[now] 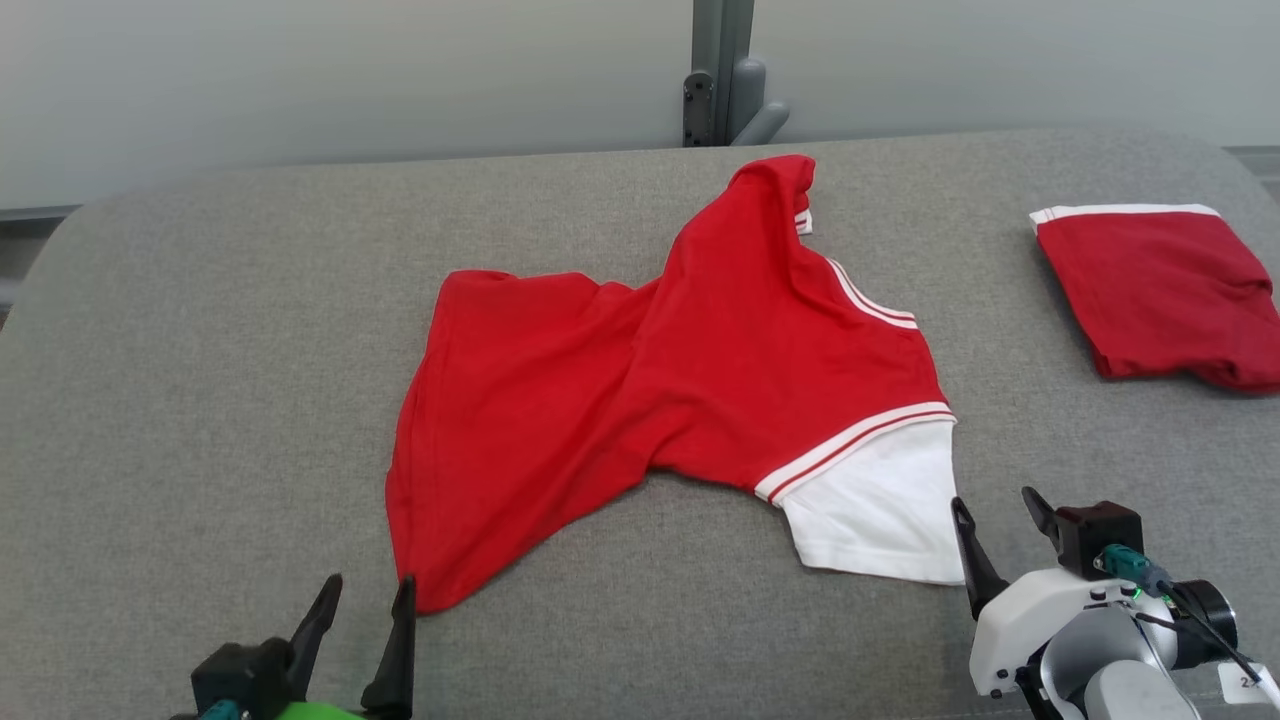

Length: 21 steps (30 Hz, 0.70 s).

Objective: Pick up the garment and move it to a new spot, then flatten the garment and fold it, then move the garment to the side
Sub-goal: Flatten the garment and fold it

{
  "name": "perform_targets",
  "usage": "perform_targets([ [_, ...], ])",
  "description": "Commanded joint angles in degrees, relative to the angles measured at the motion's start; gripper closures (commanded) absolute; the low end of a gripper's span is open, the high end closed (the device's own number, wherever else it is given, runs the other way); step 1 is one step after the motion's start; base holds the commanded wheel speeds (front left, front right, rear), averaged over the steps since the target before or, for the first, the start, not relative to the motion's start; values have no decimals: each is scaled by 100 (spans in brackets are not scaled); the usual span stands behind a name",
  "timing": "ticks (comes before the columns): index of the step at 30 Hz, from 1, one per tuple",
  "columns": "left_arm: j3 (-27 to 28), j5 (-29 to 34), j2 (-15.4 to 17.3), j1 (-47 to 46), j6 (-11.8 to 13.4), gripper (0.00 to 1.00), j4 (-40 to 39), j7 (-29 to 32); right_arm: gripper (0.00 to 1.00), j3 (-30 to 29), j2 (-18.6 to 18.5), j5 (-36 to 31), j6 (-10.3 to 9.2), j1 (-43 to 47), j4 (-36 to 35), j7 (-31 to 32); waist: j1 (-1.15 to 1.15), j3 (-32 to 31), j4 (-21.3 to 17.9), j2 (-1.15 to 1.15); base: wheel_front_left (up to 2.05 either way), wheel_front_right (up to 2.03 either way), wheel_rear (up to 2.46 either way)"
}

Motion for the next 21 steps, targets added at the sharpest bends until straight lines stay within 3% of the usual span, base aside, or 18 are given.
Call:
perform_targets([
  [1, -101, -114, 98, -255, -27, 0, 93, 135, 0, -84, -13, -39, -10, -114, 119, 267, 0, 249, 24, 0, 0, 0, 0],
  [4, -319, -306, 134, -522, -24, 0, 302, 399, 0, -101, 9, -60, -10, -270, 279, 646, 0, 435, 37, 0, 0, 0, 0],
  [9, -584, -612, 199, -779, -24, 0, 590, 536, 0, 111, 43, 62, -11, -428, 499, 750, 0, 658, 26, 0, 0, 0, 0],
  [21, -1077, -1097, 468, -1219, -25, 0, 1297, 325, 0, 459, 103, 233, -6, -703, 1080, 489, 0, 898, 5, 0, 0, 0, 0],
])
